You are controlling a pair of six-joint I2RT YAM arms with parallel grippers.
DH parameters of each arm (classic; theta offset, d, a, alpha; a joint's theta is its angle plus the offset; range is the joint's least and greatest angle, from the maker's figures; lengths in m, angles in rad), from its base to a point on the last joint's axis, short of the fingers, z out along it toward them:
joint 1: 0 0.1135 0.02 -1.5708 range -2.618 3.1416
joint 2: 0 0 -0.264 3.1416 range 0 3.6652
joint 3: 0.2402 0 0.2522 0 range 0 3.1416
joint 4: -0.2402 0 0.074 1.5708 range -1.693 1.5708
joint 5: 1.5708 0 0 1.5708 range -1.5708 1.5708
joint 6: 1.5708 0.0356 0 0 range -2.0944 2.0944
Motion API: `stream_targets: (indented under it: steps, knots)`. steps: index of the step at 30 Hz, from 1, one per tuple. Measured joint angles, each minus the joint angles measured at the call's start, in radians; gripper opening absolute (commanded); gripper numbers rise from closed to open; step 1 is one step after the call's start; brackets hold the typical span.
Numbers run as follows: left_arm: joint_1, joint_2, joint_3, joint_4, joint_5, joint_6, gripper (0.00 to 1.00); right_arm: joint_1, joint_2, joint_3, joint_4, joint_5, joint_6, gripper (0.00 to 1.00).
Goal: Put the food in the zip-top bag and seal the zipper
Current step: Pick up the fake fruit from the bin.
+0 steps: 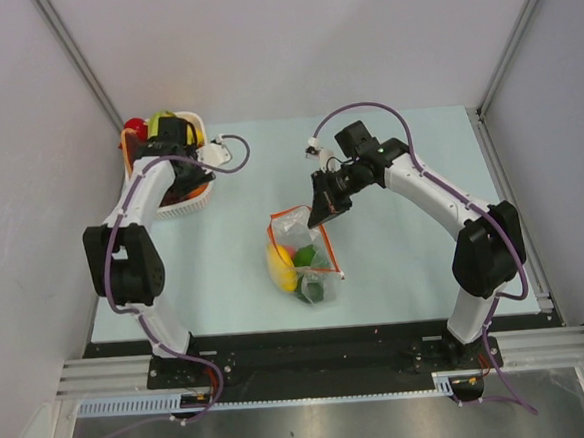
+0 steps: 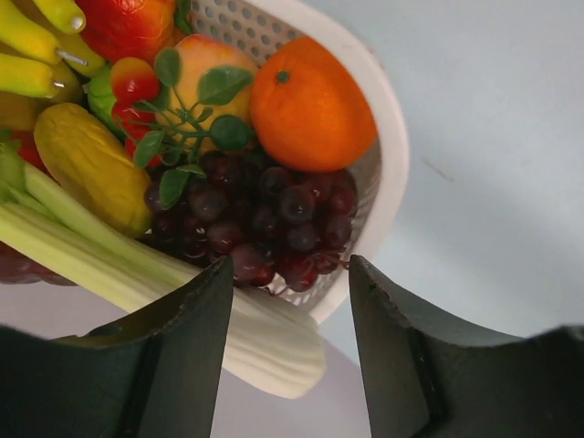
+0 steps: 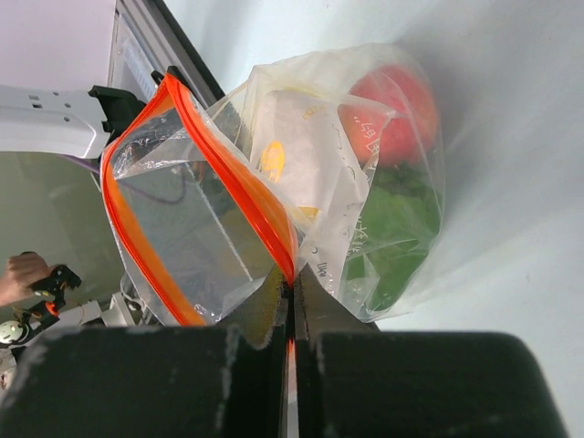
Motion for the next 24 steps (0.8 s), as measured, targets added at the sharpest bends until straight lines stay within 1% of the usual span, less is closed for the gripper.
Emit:
stream_targets:
  steps: [3,5,10,15,16,17,19,20,22,23,24]
  knots:
    - [0.0,0.038,0.022,-0.013,-0.052,0.083,0.74,0.0,0.002,0.0,0.0,0.0,0.0,0.0]
    - [0.0,0.064,0.029,-0.024,-0.091,0.138,0.77,0.0,0.005,0.0,0.0,0.0,0.0,0.0]
    - [0.0,0.083,0.0,-0.019,-0.169,0.243,0.74,0.0,0.017,0.003,0.0,0.0,0.0,0.0]
    - [0.001,0.089,-0.042,-0.004,-0.227,0.309,0.72,-0.001,0.018,0.003,0.0,0.0,0.0,0.0]
    - [0.001,0.091,-0.045,0.003,-0.236,0.319,0.69,-0.002,0.018,0.003,0.0,0.0,0.0,0.0]
    - [0.002,0.093,-0.045,0.011,-0.244,0.331,0.63,-0.002,0.019,0.003,0.0,0.0,0.0,0.0]
    - [0.002,0.096,-0.045,0.03,-0.259,0.351,0.55,-0.005,0.022,0.003,0.0,0.001,0.0,0.0]
    - [0.003,0.098,-0.045,0.037,-0.264,0.356,0.47,-0.008,0.025,0.003,0.0,0.003,0.001,0.0]
    - [0.004,0.1,-0.045,0.046,-0.272,0.375,0.39,-0.011,0.033,0.003,0.0,0.008,0.001,0.0]
    - [0.005,0.101,-0.045,0.048,-0.276,0.383,0.32,-0.014,0.037,0.003,0.0,0.008,0.002,0.0]
    - [0.005,0.102,-0.045,0.048,-0.277,0.391,0.27,-0.016,0.041,0.003,0.0,0.008,0.002,0.0]
